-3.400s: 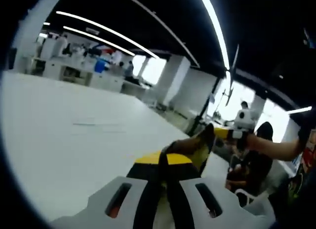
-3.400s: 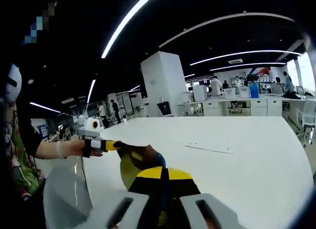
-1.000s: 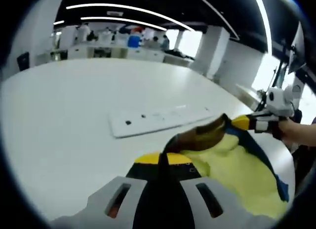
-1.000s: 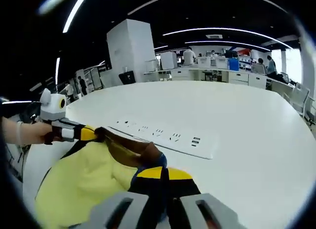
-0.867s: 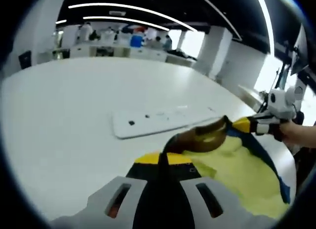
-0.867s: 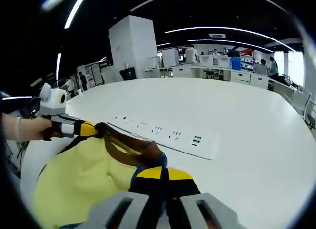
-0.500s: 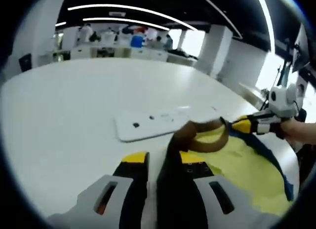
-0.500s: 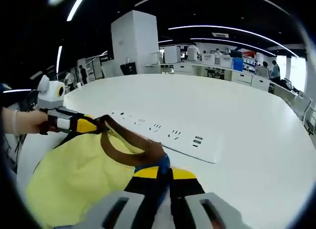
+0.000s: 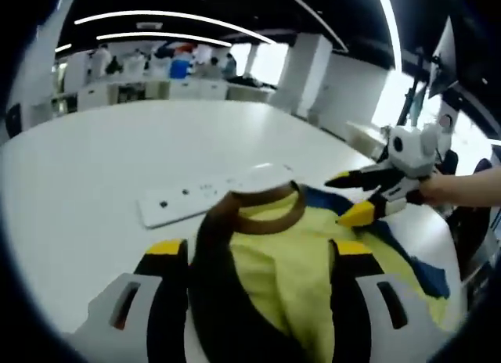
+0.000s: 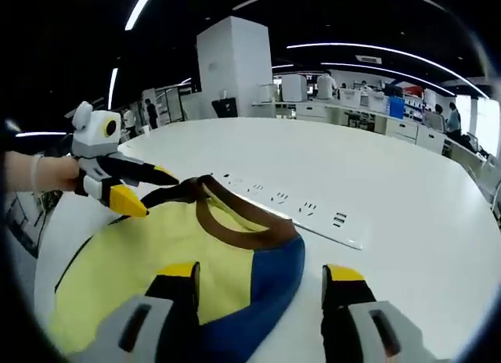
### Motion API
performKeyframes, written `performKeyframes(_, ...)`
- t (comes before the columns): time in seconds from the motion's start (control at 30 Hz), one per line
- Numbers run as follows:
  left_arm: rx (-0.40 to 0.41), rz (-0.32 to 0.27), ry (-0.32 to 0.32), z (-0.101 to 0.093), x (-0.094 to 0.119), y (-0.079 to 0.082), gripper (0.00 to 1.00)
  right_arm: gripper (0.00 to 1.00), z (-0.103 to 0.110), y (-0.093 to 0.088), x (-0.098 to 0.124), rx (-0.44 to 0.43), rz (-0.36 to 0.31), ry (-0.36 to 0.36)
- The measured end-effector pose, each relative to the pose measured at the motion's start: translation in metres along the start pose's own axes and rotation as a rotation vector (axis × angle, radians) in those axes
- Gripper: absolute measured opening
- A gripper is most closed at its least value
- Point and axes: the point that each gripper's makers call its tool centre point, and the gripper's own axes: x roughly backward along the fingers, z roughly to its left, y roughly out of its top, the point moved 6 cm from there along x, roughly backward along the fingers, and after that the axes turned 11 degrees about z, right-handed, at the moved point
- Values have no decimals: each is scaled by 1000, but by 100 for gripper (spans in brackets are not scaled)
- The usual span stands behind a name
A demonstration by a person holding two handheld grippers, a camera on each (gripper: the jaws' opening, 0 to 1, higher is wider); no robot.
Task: Fold the garment on the visible template until the final outline fits inside the template.
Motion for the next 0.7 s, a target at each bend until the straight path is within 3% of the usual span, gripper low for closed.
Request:
performKeyframes(0.2, -43, 2, -33, -16, 14, -4, 99, 77, 2, -7, 10, -15, 25, 22)
performKeyframes(0.4, -34, -4, -74, -37, 34, -13, 99, 82, 10, -11, 30, -38, 6, 42)
performKeyframes(0.53, -13, -26, -78, -47, 48, -19, 99, 81, 14, -19, 43, -17, 28, 46)
performKeyframes(0.7, 7, -40, -66, -54, 66, -25, 99, 82, 22, -23, 66, -44, 8, 54)
